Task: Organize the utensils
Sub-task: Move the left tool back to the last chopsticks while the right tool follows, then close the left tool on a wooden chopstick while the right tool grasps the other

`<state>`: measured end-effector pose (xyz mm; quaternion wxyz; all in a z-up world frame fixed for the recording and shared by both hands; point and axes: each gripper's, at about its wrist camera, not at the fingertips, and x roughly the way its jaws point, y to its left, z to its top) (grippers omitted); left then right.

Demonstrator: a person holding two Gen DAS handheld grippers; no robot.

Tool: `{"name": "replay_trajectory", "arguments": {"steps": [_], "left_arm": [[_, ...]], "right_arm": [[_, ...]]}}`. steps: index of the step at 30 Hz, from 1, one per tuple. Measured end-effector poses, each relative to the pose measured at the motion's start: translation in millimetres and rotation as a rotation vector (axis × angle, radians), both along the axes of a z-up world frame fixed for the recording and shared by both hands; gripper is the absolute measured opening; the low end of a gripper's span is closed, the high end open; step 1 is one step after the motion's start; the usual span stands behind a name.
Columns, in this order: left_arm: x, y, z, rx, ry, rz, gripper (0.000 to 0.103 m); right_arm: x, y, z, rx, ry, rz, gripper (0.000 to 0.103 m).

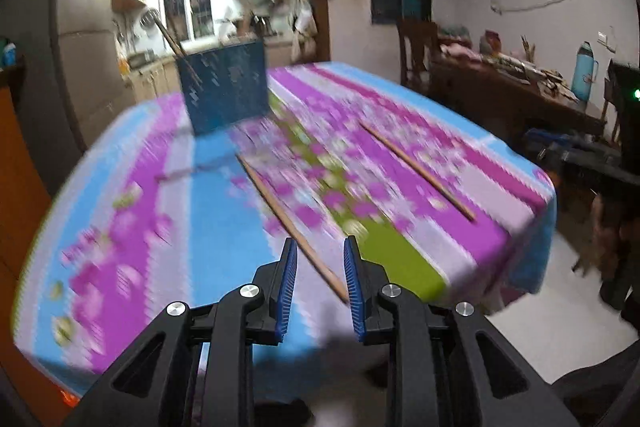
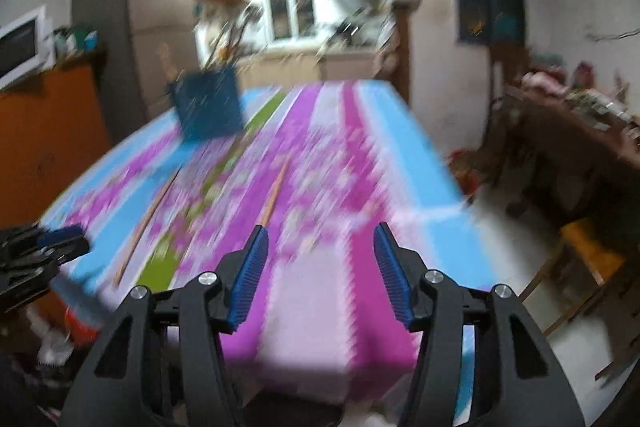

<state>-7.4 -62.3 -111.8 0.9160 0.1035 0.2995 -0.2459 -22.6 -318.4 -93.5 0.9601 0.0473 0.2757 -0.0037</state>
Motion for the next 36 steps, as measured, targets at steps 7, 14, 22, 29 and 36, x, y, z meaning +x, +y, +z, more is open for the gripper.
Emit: {"name": "replay_trajectory", "arguments": {"steps": [7, 14, 22, 29, 36], "left_arm": [[-1.9, -16.0, -19.1, 0.020, 0.036, 0.007, 0.026], [1.3, -25.4, -27.7, 0.042, 0.004, 0.094, 0.026], [0.4, -25.0, -33.3, 0.005, -0.029, 0.123, 0.026], [4.0, -13.7, -33.1, -0.049, -0.019, 0.142, 0.012], [4.3, -9.5, -31.3, -0.044, -0.033, 0.141, 0.007]], "right_arm": [[2.1, 39.8, -28.1, -0.002, 0.035, 0.154, 0.037], [6.5, 44.5, -41.3, -0.018, 0.040, 0.192, 0.032], [1.7, 47.2, -50.7, -0.072, 0.004, 0.168, 0.018], [-1.4, 46.5, -53.8, -0.011, -0.028, 0.118, 0.006], [-0.9, 46.2, -53.7, 0.022, -0.037, 0.070, 0.006]]}}
